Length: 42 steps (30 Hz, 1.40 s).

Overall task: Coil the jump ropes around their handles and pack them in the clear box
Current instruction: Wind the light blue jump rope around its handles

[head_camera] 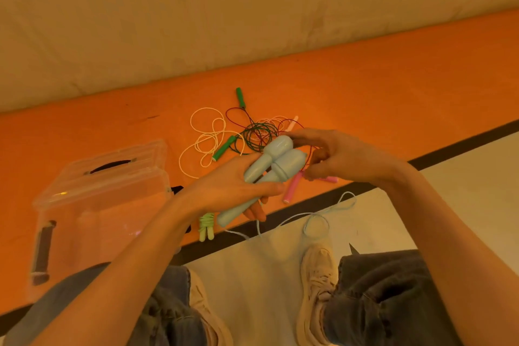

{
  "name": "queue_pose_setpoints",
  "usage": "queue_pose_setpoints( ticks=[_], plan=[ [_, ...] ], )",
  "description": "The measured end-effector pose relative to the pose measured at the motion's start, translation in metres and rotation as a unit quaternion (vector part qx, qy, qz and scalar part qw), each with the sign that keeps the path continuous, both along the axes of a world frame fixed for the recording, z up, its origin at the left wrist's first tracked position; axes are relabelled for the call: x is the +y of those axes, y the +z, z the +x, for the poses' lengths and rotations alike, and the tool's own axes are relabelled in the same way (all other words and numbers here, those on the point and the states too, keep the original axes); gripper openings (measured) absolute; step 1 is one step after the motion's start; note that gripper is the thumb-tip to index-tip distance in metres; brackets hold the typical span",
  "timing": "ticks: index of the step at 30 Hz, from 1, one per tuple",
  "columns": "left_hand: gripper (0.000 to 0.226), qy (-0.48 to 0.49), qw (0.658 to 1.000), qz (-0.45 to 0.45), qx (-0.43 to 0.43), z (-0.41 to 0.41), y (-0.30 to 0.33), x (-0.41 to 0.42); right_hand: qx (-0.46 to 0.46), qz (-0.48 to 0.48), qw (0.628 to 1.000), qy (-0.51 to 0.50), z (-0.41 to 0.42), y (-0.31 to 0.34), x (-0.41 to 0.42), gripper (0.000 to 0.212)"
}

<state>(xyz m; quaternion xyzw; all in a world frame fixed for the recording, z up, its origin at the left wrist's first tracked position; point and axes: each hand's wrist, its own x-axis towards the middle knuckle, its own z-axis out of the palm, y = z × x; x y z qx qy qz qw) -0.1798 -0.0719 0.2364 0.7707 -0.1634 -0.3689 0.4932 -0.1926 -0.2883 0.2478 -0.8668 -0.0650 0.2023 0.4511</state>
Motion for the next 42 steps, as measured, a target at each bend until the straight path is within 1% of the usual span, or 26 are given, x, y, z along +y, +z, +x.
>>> queue_pose_setpoints(
  ticks=[3,5,7,8,9,11,15,17,19,21,22,23,24,25,27,28,29,30,31,32,34,36,37,38,40,42],
  plan=[
    [0.026,-0.020,0.999,-0.028,-0.023,0.002,0.001,-0.003,-0.042,0.030,0.998,-0.032,0.005,-0.005,-0.001,0.044],
    [0.026,-0.016,0.998,-0.050,-0.043,0.005,0.001,-0.007,-0.064,0.038,0.995,-0.064,0.009,-0.005,0.001,0.037],
    [0.030,0.007,0.993,-0.036,-0.109,0.010,-0.002,-0.008,-0.088,0.043,0.989,-0.114,0.013,-0.006,0.003,0.035],
    [0.036,0.015,0.986,-0.002,-0.167,0.013,-0.006,-0.007,-0.100,0.037,0.985,-0.134,0.014,-0.006,0.004,0.034],
    [0.042,0.017,0.969,0.053,-0.239,0.016,-0.012,-0.006,-0.114,0.024,0.982,-0.147,0.014,-0.008,0.004,0.034],
    [0.048,0.021,0.907,0.169,-0.385,0.019,-0.021,-0.004,-0.143,-0.020,0.976,-0.161,0.016,-0.011,0.006,0.036],
    [0.049,0.058,0.783,0.207,-0.583,0.018,-0.025,-0.006,-0.177,-0.039,0.967,-0.178,0.019,-0.013,0.009,0.035],
    [0.049,0.072,0.753,0.222,-0.616,0.019,-0.026,-0.006,-0.185,-0.039,0.966,-0.174,0.018,-0.011,0.012,0.028],
    [0.048,0.072,0.761,0.225,-0.604,0.018,-0.024,-0.008,-0.146,-0.058,0.974,-0.165,0.016,-0.009,0.013,0.011],
    [0.045,0.076,0.821,0.216,-0.523,0.014,-0.018,-0.010,-0.010,-0.104,0.982,-0.154,0.013,-0.007,0.002,0.003],
    [0.042,0.081,0.854,0.206,-0.471,0.013,-0.017,-0.010,0.067,-0.122,0.976,-0.168,0.011,-0.007,-0.010,0.003],
    [0.039,0.086,0.870,0.202,-0.442,0.011,-0.018,-0.010,0.108,-0.133,0.964,-0.204,0.010,-0.006,-0.022,0.004],
    [0.038,0.084,0.871,0.203,-0.439,0.010,-0.019,-0.011,0.094,-0.141,0.950,-0.261,0.010,-0.005,-0.035,0.005],
    [0.038,0.076,0.872,0.203,-0.439,0.007,-0.018,-0.012,0.014,-0.142,0.931,-0.336,0.011,-0.005,-0.049,0.006],
    [0.042,0.069,0.867,0.171,-0.463,0.002,-0.016,-0.019,-0.266,-0.151,0.845,-0.438,0.011,0.003,-0.066,0.008],
    [0.047,0.068,0.855,0.150,-0.492,0.001,-0.016,-0.023,-0.389,-0.168,0.797,-0.430,0.009,0.008,-0.067,0.012],
    [0.054,0.066,0.841,0.143,-0.518,0.001,-0.017,-0.027,-0.466,-0.197,0.764,-0.401,0.007,0.013,-0.065,0.017],
    [0.063,0.067,0.829,0.148,-0.535,0.001,-0.017,-0.030,-0.489,-0.232,0.753,-0.374,0.005,0.014,-0.064,0.022],
    [0.070,0.069,0.820,0.160,-0.545,0.002,-0.017,-0.030,-0.464,-0.267,0.767,-0.353,0.005,0.011,-0.064,0.029],
    [0.074,0.070,0.814,0.175,-0.550,0.003,-0.019,-0.029,-0.393,-0.301,0.800,-0.338,0.006,0.004,-0.066,0.036],
    [0.070,0.073,0.804,0.195,-0.556,0.005,-0.022,-0.026,-0.162,-0.341,0.883,-0.278,0.007,-0.011,-0.065,0.048],
    [0.059,0.067,0.801,0.208,-0.557,0.006,-0.027,-0.025,0.021,-0.357,0.911,-0.207,0.005,-0.016,-0.057,0.057],
    [0.053,0.066,0.803,0.211,-0.553,0.006,-0.031,-0.026,0.048,-0.335,0.924,-0.180,0.003,-0.016,-0.051,0.056],
    [0.046,0.068,0.809,0.214,-0.543,0.005,-0.034,-0.028,0.041,-0.289,0.943,-0.159,0.002,-0.015,-0.043,0.055],
    [0.043,0.077,0.821,0.233,-0.515,0.002,-0.039,-0.031,-0.003,-0.193,0.974,-0.119,0.002,-0.011,-0.028,0.056],
    [0.047,0.075,0.828,0.254,-0.495,-0.001,-0.041,-0.035,-0.056,-0.150,0.982,-0.098,0.004,-0.011,-0.016,0.049]
  ],
)
